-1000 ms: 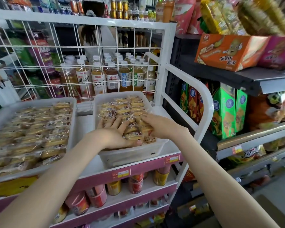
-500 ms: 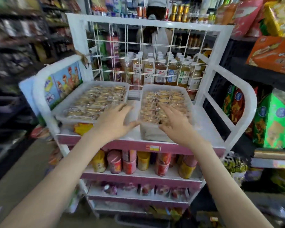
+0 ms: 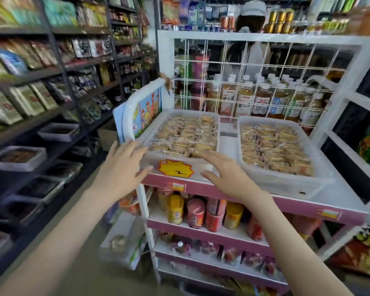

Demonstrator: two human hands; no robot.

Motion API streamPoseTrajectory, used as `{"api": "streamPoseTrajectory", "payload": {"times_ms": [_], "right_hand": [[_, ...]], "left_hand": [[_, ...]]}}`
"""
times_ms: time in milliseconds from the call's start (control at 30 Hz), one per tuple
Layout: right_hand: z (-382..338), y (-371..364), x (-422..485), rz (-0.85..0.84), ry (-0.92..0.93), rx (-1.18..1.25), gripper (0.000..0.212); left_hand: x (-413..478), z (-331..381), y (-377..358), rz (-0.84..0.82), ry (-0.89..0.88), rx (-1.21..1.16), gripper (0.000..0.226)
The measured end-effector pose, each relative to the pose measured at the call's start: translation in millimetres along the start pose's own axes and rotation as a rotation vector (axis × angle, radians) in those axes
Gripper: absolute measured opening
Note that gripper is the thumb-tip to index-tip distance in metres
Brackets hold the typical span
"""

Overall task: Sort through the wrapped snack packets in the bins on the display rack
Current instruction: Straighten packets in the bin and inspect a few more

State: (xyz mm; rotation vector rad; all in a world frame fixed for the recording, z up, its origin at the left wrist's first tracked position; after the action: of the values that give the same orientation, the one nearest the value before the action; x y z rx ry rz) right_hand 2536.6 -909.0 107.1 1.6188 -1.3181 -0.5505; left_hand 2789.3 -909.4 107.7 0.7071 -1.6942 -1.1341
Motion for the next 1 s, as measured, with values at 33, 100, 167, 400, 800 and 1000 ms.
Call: {"api": "streamPoseTrajectory", "payload": {"times_ms": [33,100,167,400,800,1000], "right_hand": [[-6.6,-2.5,12.5,0.017,0.010,0.008,0.046],[-22.4,-8.7,37.6,0.047,0.015,0.022,0.040],[-34.0,-18.7,61.3,0.060,-0.002,-0.001,0.035],[-37.9,-30.3,98.1,-0.127,-0.087,-0.206,0.028],[-38.1,-26.4,88.1,-0.016,-0.094,-0.227,0.026],[-32.9,-29.6,86.1,0.036,-0.070,-0.158,0.025]], "left_hand": [[2.9,-4.7,-2.1,0.018,-0.044,0.026,0.053],[8.9,-14.6,-8.8,0.044,-0.144,0.068,0.061],[14.7,-21.8,-16.6,0.077,-0.235,0.084,0.063],[40.1,-20.9,-41.7,0.142,-0.406,0.054,0.058],[43.2,-9.6,-62.7,0.209,-0.379,-0.074,0.061],[42.9,-11.4,-65.8,0.178,-0.376,-0.108,0.061]]}}
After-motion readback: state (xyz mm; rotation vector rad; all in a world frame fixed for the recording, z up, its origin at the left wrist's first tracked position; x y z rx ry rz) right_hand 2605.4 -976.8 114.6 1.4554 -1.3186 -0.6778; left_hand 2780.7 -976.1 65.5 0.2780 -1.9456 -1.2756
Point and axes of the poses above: each hand's wrist, its own x-axis towards the middle knuckle, its own y-axis out of the back of the hand, z = x × y, the point moved 3 cm from there along x, towards the middle knuckle, and after that the axes turned 7 degrees about -y, right-handed, at the moved point
